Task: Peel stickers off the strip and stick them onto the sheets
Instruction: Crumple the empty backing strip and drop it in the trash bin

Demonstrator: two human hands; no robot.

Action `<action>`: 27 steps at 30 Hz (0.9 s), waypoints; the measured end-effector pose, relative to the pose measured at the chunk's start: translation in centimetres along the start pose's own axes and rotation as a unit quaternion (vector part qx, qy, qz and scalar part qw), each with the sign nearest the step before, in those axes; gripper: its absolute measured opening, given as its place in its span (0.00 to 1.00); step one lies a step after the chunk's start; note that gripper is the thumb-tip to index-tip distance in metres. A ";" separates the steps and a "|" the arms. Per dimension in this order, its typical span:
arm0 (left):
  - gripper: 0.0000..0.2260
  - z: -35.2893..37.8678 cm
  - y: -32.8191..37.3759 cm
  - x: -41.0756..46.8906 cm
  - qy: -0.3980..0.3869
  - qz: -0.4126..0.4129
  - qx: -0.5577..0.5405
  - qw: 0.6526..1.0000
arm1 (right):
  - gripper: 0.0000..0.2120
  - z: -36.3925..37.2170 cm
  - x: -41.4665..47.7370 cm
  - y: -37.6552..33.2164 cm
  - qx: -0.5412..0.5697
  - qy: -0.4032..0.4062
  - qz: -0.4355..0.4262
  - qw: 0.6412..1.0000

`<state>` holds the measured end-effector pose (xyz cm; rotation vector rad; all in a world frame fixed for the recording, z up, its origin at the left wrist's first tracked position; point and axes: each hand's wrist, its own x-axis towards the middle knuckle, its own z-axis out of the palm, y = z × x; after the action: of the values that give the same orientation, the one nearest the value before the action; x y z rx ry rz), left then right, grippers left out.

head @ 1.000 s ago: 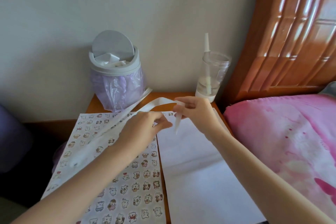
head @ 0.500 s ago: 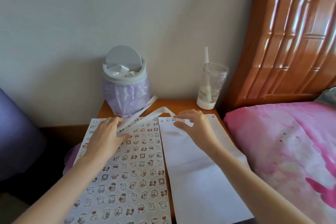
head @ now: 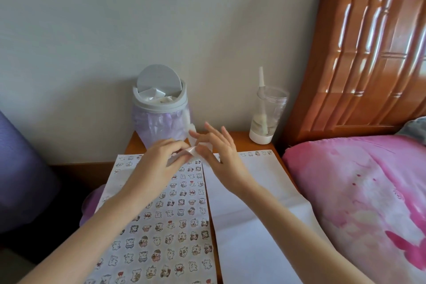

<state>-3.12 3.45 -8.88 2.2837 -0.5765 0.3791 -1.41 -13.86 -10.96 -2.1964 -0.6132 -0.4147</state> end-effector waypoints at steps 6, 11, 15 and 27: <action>0.04 0.4 0.8 -0.1 0.024 -0.035 -0.087 0.995 | 0.03 0.3 -1.3 -1.4 0.201 0.017 0.092 0.975; 0.05 1.9 2.8 -0.3 0.087 -0.103 -0.242 0.961 | 0.07 1.2 -1.4 -2.3 0.277 0.117 0.119 0.946; 0.11 2.1 4.5 -0.3 0.046 -0.172 -0.347 0.921 | 0.14 0.8 -0.9 -2.9 0.282 0.146 0.123 0.940; 0.09 1.3 2.9 -1.0 -0.002 -0.307 -0.492 0.814 | 0.13 0.0 -1.7 -1.5 -0.137 0.223 -0.066 0.963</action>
<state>-5.31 0.95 -8.44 1.3219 0.0368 -0.2281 -3.66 -13.51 -10.91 -2.2154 -0.4719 -1.0857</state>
